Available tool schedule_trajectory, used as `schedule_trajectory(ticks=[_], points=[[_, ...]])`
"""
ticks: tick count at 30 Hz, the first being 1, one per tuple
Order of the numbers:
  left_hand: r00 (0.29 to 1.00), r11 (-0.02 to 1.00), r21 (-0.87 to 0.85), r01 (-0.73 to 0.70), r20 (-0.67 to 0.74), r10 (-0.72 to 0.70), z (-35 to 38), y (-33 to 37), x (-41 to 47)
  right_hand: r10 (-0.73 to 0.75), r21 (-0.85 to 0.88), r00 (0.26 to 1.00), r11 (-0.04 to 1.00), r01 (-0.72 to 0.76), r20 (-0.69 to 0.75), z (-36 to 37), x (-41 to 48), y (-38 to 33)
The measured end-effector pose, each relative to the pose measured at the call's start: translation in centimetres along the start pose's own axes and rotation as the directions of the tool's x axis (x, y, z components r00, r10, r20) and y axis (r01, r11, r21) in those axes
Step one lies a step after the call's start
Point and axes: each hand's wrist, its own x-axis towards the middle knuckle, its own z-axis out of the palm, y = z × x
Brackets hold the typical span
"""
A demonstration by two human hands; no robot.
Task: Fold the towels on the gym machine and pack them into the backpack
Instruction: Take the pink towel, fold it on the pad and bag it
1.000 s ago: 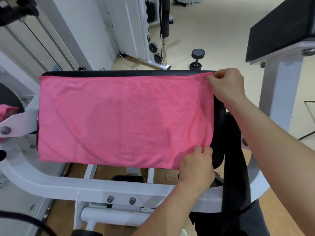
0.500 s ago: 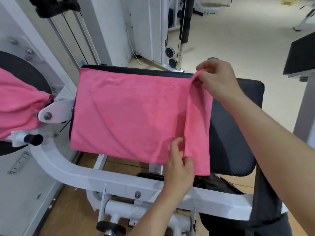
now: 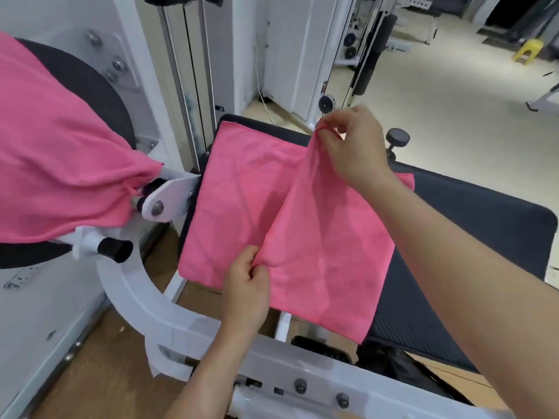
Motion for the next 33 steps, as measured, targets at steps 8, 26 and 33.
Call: schedule_trajectory(ticks=[8, 26, 33], points=[[0.974, 0.996, -0.081, 0.027, -0.221, -0.044, -4.9, -1.5, 2.4, -0.085, 0.023, 0.984, 0.996, 0.083, 0.154, 8.1, 3.2, -5.2], [0.894, 0.963, 0.179, 0.203, -0.435, -0.108, -7.5, -3.8, 5.3, -0.411, -0.275, 0.869, 0.833, 0.481, 0.276, 15.3, 5.2, -5.3], [0.878, 0.678, 0.707, -0.201, -0.178, 0.445, -5.8, -0.3, 4.9, -0.305, -0.193, 0.895, 0.905, 0.378, 0.324, 10.0, 3.5, -4.6]])
